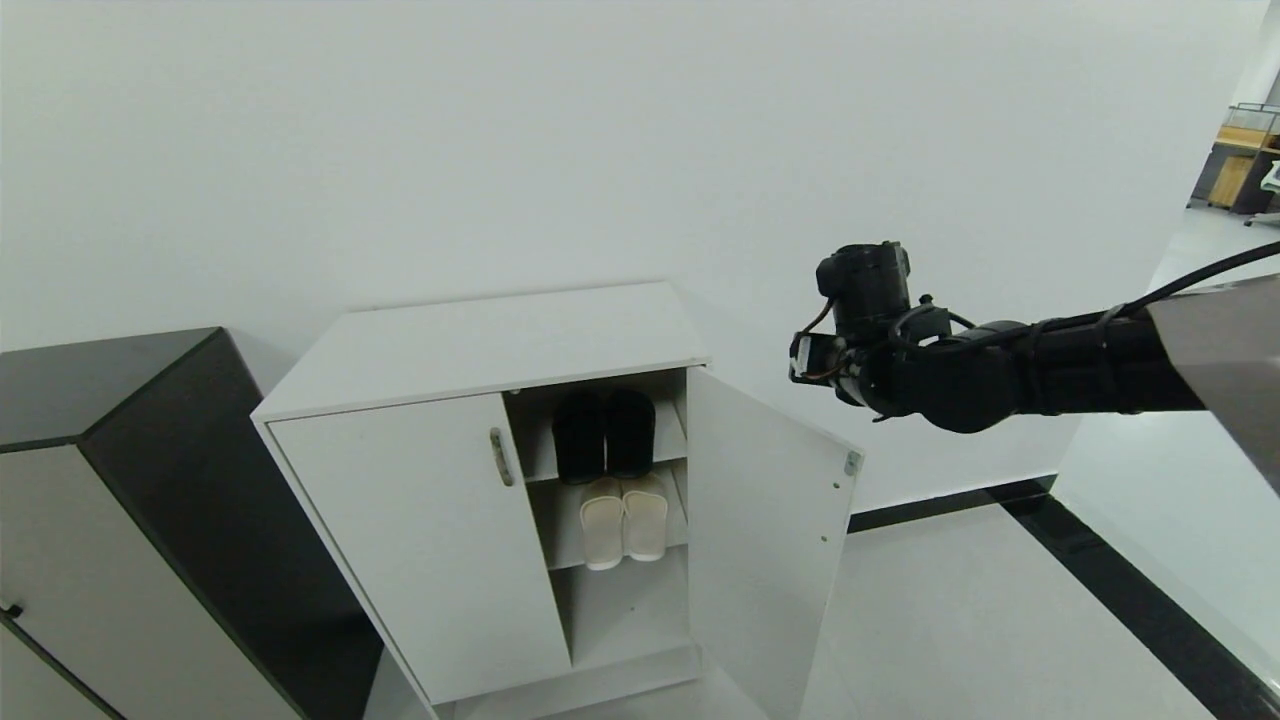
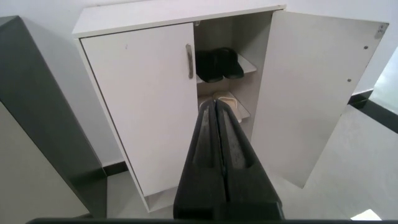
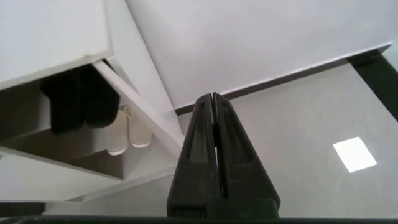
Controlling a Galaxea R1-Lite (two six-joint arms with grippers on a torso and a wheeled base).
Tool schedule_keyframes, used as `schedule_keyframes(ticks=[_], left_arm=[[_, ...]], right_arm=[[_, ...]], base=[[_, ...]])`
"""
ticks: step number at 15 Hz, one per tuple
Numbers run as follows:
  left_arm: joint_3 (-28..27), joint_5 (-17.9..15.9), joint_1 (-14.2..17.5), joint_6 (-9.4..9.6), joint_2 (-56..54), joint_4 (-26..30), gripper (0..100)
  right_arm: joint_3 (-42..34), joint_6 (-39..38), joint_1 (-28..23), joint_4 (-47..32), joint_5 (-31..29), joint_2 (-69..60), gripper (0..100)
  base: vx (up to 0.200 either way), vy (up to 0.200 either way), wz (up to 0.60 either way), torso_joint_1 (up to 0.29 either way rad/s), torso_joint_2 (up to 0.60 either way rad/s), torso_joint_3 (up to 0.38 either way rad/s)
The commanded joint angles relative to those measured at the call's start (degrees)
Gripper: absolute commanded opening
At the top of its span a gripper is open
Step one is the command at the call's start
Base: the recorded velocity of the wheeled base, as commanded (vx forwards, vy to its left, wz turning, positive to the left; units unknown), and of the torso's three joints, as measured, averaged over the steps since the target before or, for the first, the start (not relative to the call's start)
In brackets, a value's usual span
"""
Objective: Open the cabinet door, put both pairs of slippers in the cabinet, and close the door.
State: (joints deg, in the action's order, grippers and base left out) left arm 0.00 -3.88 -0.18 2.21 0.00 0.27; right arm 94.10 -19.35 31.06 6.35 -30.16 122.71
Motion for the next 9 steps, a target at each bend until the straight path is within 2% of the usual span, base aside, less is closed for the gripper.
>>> schedule_keyframes(ticks=[1,9], left_arm=[[0.0,0.0,0.0,-0.01,0.0,0.0,0],[0.0,0.0,0.0,-0.01,0.0,0.0,0]], right_arm=[[0.8,0.0,-0.4,0.1,-0.1,3.1,0],[0.4,-0.1,-0.7,0.3,-0.3,7.1,0]], base=[[0.0,0.0,0.0,0.0,0.0,0.0],[0.0,0.0,0.0,0.0,0.0,0.0]])
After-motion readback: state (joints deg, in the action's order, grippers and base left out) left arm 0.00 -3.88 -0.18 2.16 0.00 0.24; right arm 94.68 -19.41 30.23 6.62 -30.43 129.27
